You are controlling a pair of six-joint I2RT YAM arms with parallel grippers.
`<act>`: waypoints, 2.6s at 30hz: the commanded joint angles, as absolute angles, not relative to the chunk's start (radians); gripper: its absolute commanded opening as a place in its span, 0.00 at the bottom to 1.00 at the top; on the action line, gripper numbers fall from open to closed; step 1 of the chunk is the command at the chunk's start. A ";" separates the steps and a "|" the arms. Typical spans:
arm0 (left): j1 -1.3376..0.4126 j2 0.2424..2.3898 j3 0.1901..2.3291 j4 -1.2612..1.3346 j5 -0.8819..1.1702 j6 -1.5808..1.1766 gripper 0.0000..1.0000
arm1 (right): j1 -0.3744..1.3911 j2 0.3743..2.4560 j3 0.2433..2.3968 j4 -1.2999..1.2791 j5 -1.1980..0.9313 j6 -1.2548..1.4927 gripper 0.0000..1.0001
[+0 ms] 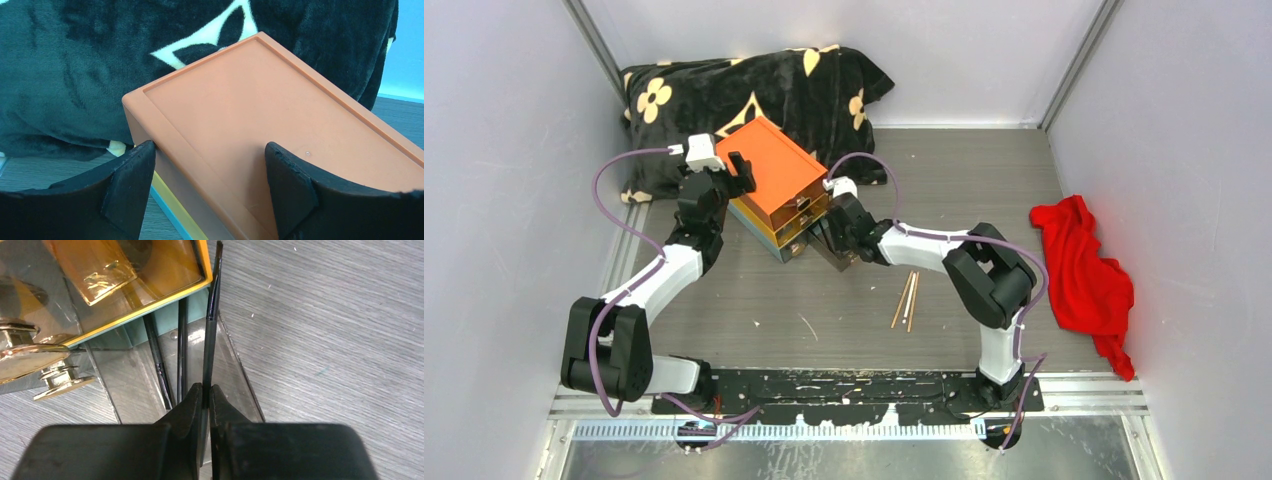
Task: Organize the makeup
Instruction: Place the makeup brush in the drawer.
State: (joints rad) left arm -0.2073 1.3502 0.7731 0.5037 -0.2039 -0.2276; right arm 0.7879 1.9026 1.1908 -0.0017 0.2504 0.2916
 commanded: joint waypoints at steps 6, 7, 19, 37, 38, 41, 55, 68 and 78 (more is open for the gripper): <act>-0.235 1.416 0.711 0.225 -0.081 -0.178 0.78 | 0.788 1.805 1.156 0.054 0.260 0.273 0.01; -0.236 1.416 0.710 0.224 -0.080 -0.177 0.78 | 0.787 1.794 1.153 0.056 0.257 0.268 0.01; -0.236 1.414 0.709 0.226 -0.080 -0.177 0.78 | 0.788 1.614 1.069 0.117 0.284 0.226 0.01; -0.236 1.412 0.707 0.229 -0.080 -0.178 0.78 | 0.752 1.619 1.351 -0.363 -0.007 0.221 0.01; -0.236 1.412 0.707 0.229 -0.081 -0.177 0.78 | 0.742 1.622 1.347 -0.369 -0.031 0.230 0.01; -0.235 1.410 0.707 0.229 -0.080 -0.177 0.78 | 0.718 1.627 1.312 -0.372 -0.076 0.252 0.01; -0.236 1.409 0.704 0.230 -0.083 -0.177 0.78 | 0.674 1.718 1.314 -0.468 -0.295 0.293 0.01; -0.236 1.409 0.704 0.230 -0.083 -0.178 0.78 | 0.562 1.812 1.517 -0.610 -0.601 0.406 0.01; -0.236 1.408 0.704 0.230 -0.084 -0.179 0.78 | 0.539 1.877 1.586 -0.763 -0.668 0.429 0.01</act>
